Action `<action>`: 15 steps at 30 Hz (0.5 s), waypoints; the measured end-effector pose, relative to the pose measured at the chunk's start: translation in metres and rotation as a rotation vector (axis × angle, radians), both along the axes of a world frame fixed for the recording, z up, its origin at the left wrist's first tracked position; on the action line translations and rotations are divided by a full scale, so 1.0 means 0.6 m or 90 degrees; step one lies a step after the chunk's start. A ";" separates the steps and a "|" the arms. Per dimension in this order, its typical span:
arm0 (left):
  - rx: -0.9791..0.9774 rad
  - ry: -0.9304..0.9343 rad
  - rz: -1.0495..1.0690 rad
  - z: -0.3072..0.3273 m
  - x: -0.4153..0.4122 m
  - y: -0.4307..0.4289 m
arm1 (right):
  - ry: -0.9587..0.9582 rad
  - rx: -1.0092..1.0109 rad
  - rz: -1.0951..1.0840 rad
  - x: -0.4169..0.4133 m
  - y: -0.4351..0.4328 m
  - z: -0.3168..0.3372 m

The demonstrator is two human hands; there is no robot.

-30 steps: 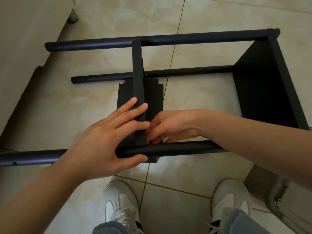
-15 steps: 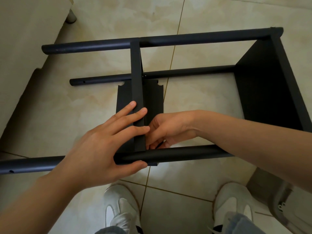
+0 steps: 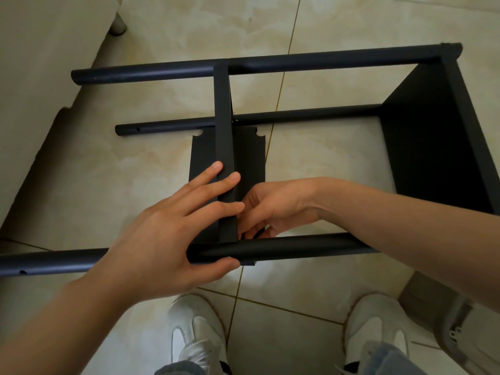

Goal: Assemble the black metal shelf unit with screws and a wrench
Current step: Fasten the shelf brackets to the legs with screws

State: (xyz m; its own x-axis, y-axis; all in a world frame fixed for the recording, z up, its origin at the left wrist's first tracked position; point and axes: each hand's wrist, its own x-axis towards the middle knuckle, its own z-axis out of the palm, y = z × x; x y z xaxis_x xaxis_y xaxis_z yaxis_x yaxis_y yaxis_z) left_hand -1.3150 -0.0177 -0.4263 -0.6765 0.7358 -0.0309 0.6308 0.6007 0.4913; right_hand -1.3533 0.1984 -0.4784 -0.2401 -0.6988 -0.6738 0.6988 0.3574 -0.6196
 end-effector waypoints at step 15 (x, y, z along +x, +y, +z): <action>-0.002 0.006 -0.010 -0.002 -0.001 -0.001 | -0.008 -0.001 0.018 -0.002 0.000 -0.004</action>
State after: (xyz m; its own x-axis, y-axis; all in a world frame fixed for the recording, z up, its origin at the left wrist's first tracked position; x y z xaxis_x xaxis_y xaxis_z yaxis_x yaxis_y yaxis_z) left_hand -1.3157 -0.0182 -0.4275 -0.6656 0.7458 -0.0271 0.6443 0.5927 0.4833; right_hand -1.3546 0.1983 -0.4808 -0.2116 -0.7067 -0.6751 0.6966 0.3755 -0.6114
